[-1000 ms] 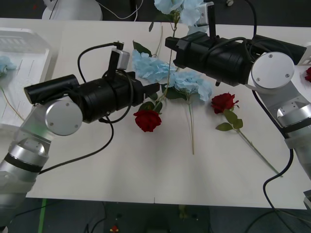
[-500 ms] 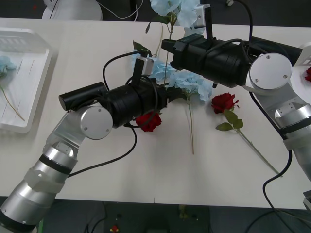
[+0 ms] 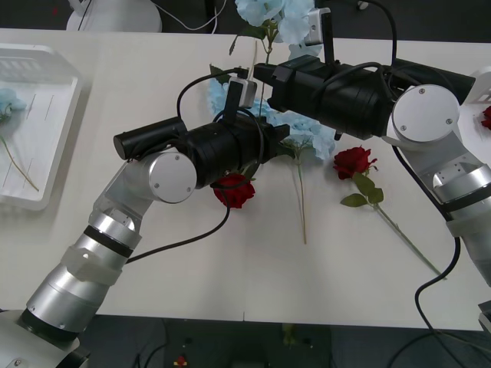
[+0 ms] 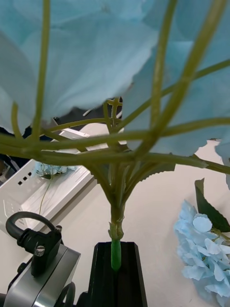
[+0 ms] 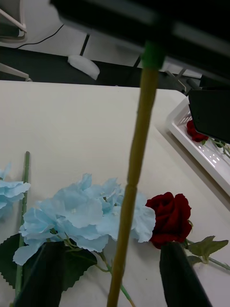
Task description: Put the red flowers into the right box and the blue flowers into the left box
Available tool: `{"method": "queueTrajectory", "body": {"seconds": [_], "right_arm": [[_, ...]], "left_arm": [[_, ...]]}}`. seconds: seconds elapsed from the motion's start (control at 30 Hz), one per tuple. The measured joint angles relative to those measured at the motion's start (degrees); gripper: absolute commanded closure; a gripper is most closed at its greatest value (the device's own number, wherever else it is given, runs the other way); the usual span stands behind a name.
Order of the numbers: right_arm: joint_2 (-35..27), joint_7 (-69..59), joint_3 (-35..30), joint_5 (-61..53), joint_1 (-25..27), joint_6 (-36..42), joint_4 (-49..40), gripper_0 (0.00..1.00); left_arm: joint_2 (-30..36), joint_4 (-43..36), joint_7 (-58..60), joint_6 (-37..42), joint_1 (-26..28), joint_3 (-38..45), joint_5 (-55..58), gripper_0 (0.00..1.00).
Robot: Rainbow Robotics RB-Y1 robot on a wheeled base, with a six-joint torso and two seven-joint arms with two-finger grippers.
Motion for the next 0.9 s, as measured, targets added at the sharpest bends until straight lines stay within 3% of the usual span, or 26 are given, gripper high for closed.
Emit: {"method": "queueTrajectory", "body": {"seconds": [0.47, 0.5, 0.6, 0.7, 0.77, 0.9], "right_arm": [[0.00, -0.57, 0.00, -0.02, -0.09, -0.30, 0.00, 0.99], [0.00, -0.58, 0.00, -0.04, -0.11, -0.30, 0.00, 0.81], [0.00, -0.66, 0.00, -0.54, -0.11, -0.31, 0.00, 0.42], [0.00, -1.16, 0.00, -0.67, -0.11, -0.31, 0.00, 0.25], [0.00, -1.66, 0.00, -0.67, -0.11, -0.31, 0.00, 0.19], [0.00, -2.15, 0.00, -0.63, -0.12, -1.07, 0.01, 0.15]], "left_arm": [[0.00, 0.28, 0.00, -1.66, 0.00, 0.00, -0.28, 1.00], [0.00, 0.29, 0.00, -1.71, 0.00, 0.00, -0.27, 1.00], [0.06, 0.30, 0.00, -1.79, 0.00, 0.08, 0.44, 1.00], [0.51, 0.30, 0.00, -1.81, 0.01, 0.50, 2.53, 1.00], [1.25, 0.25, 0.00, -1.82, 0.08, 1.15, 4.30, 1.00], [3.90, -1.48, 0.00, -1.82, 1.44, 3.88, 8.29, 1.00]]}}
